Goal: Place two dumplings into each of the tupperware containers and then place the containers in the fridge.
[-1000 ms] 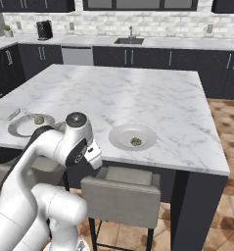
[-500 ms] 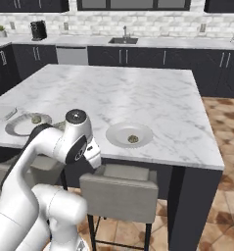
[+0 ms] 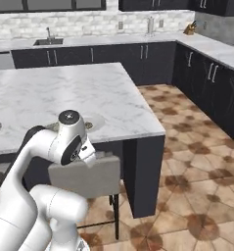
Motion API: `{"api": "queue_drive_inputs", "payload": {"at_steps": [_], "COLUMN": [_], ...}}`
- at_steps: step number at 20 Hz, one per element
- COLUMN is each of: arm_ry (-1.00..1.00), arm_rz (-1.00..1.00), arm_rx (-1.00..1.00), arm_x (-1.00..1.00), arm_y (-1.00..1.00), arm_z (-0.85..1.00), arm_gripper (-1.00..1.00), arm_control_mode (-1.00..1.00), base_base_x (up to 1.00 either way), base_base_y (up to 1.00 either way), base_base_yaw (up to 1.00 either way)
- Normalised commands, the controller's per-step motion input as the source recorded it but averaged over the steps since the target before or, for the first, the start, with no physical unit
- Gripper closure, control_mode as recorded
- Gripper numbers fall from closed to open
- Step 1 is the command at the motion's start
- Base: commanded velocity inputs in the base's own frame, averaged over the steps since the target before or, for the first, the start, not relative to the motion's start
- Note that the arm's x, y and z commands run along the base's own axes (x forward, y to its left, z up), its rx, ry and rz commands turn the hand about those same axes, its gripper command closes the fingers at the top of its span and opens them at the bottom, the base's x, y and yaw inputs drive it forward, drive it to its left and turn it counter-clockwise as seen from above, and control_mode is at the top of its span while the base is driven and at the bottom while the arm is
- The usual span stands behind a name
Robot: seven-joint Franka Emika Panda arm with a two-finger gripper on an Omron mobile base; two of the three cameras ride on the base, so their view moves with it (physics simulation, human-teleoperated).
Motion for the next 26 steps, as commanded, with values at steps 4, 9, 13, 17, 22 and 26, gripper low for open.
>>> {"api": "queue_drive_inputs", "payload": {"at_steps": [4, 9, 13, 17, 22, 26], "arm_ry": [0.0, 0.0, 0.0, 0.0, 0.0, 0.0], "arm_rz": [0.0, 0.0, 0.0, 0.0, 0.0, 0.0], "arm_rx": [0.0, 0.0, 0.0, 0.0, 0.0, 0.0], "arm_x": [0.0, 0.0, 0.0, 0.0, 0.0, 0.0], "arm_y": [0.0, 0.0, 0.0, 0.0, 0.0, 0.0], "arm_z": [0.0, 0.0, 0.0, 0.0, 0.0, 0.0], "arm_gripper": [1.0, 1.0, 1.0, 1.0, 1.0, 1.0], "arm_control_mode": [1.0, 1.0, 1.0, 1.0, 1.0, 1.0], "base_base_x": [0.11, 0.26, 0.29, 0.47, 0.74, 0.77], "base_base_y": [-0.19, -0.09, -0.03, -0.08, -0.11, 0.0], "base_base_yaw": [-0.7, -0.74, -0.74, -0.61, -0.48, -0.39]}}
